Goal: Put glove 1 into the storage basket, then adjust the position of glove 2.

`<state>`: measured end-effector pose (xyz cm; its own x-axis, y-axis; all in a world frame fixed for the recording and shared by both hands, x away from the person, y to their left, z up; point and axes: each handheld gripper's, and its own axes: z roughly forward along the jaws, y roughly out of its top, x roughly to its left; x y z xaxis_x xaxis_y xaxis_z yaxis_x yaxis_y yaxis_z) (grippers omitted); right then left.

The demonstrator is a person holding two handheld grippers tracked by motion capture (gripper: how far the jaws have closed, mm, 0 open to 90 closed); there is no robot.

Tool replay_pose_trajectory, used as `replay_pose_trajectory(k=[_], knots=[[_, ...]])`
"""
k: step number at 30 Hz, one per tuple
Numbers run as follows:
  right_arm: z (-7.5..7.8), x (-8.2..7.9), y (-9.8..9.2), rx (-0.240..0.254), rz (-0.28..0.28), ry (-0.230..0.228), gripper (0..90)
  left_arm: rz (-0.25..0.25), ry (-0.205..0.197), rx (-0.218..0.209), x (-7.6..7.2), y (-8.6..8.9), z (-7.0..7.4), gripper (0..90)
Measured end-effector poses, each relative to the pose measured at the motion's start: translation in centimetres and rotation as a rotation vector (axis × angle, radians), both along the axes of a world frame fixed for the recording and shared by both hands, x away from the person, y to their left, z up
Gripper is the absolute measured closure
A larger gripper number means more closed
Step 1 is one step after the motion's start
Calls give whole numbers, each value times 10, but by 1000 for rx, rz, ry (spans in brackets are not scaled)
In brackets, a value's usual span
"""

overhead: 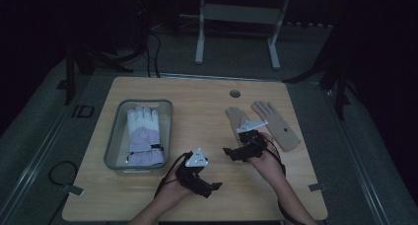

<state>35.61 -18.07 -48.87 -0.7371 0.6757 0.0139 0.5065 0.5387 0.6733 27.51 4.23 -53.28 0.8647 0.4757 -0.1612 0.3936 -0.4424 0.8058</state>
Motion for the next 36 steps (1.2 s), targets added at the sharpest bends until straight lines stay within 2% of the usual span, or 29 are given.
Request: replay_pose_trajectory(k=[5, 9, 10, 11, 12, 13, 14, 15, 16, 18, 19, 20, 21, 22, 23, 24, 25, 26, 27, 28, 29, 30, 33, 34, 35, 36], knots=[[-4, 0, -8, 8, -8, 5, 148, 3, -8, 3, 2, -3, -10, 7], [-9, -2, -13, 10, -4, 8, 148, 25, -18, 34, 4, -3, -15, 7], [-12, -3, -16, 3, 4, -1, 148, 44, -9, 68, 4, -1, -17, 8], [-12, -3, -16, 3, 4, -1, 148, 44, -9, 68, 4, -1, -17, 8], [-14, -3, -20, -5, 4, -1, 148, 59, -13, 129, 5, 0, -20, 8], [-14, -3, -20, -5, 4, -1, 148, 59, -13, 129, 5, 0, -20, 7], [-16, -3, -24, -6, 0, 1, 147, 76, -11, 164, 4, 3, -24, 7], [-16, -3, -24, -6, 0, 1, 147, 76, -11, 164, 4, 3, -24, 7], [-17, -2, -29, 3, -6, -3, 147, 71, 21, 160, 5, 6, -27, 7], [-16, -2, -33, 14, -9, -11, 147, 73, 26, 151, 5, 8, -28, 7], [-16, -2, -33, 14, -9, -11, 147, 77, 23, 149, 4, 9, -29, 7], [-15, -1, -37, 39, -12, -15, 148, 70, 18, 125, 4, 11, -27, 7], [-15, -1, -37, 39, -12, -15, 148, 70, 18, 125, 4, 11, -27, 7], [-12, -1, -42, 63, -17, -29, 144, 61, 6, 103, 3, 13, -26, 7], [-10, -1, -44, 86, -20, -23, 134, 61, 6, 103, 3, 13, -26, 7], [-8, 0, -47, 113, -32, -23, 130, 53, -10, 105, 1, 14, -26, 7], [-8, 0, -47, 113, -32, -23, 130, 53, -10, 105, 1, 14, -26, 7], [-5, 1, -51, 142, -60, -32, 106, 48, -15, 102, 0, 15, -26, 8], [-5, 1, -51, 142, -60, -32, 106, 48, -15, 102, 0, 15, -26, 8], [-3, 3, -54, 156, -83, -23, 106, 41, -23, 93, -1, 15, -26, 7], [-3, 3, -54, 156, -83, -23, 106, 41, -23, 93, -1, 15, -26, 7], [-1, 5, -57, 159, -106, -39, 110, 36, -24, 99, -2, 15, -26, 8], [-1, 9, -60, 156, -105, -38, 136, 33, -31, 106, -2, 14, -26, 7], [0, 14, -62, 149, -111, -60, 166, 33, -25, 104, -2, 15, -27, 7], [0, 14, -62, 149, -111, -60, 166, 33, -25, 104, -2, 15, -27, 7], [0, 21, -65, 137, -118, -77, 209, 34, -16, 89, -1, 16, -27, 7]])
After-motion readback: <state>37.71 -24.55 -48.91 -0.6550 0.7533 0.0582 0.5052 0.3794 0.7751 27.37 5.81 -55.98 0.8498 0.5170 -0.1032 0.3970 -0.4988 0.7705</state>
